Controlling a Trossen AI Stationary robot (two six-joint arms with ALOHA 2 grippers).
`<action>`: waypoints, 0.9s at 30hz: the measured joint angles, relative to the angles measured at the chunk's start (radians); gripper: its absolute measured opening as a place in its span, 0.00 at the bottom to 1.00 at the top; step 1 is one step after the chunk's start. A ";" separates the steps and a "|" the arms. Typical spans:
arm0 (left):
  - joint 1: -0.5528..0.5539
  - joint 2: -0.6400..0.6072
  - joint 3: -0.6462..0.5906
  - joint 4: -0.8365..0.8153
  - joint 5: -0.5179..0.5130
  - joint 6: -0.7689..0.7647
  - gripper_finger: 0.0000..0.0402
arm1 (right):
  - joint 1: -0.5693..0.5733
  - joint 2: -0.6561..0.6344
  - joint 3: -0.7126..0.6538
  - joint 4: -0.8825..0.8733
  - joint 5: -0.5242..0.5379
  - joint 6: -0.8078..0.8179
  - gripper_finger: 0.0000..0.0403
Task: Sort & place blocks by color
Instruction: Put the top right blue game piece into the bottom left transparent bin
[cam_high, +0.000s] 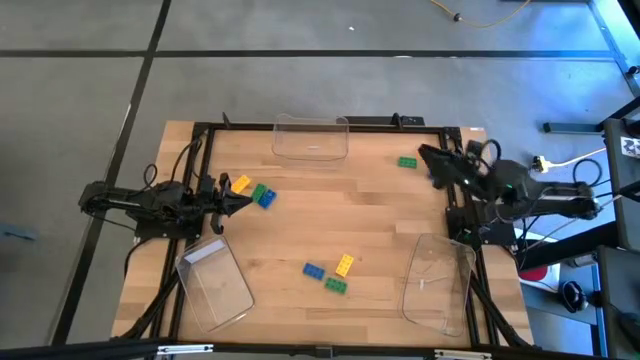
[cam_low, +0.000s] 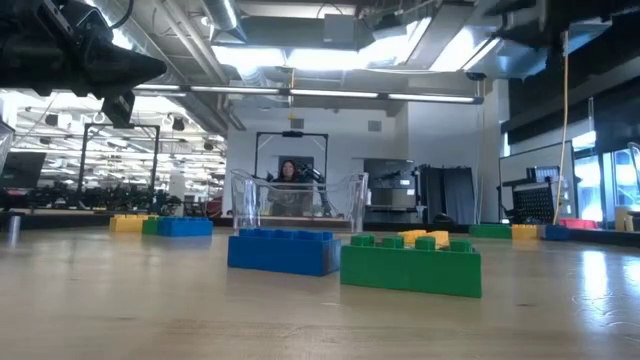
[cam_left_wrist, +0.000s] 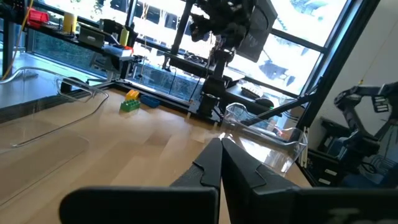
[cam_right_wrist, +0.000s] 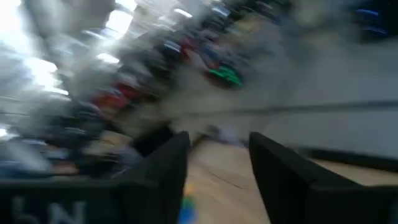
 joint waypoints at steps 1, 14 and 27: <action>0.000 0.000 0.000 0.000 0.000 0.000 0.00 | -0.030 0.042 0.056 -0.122 0.014 0.058 0.49; 0.000 0.000 0.000 0.000 0.000 0.000 0.00 | -0.557 0.631 0.385 -0.893 -0.325 0.191 0.60; 0.000 0.000 0.000 0.000 0.000 0.000 0.00 | -0.699 0.785 0.194 -0.865 -0.308 0.367 0.60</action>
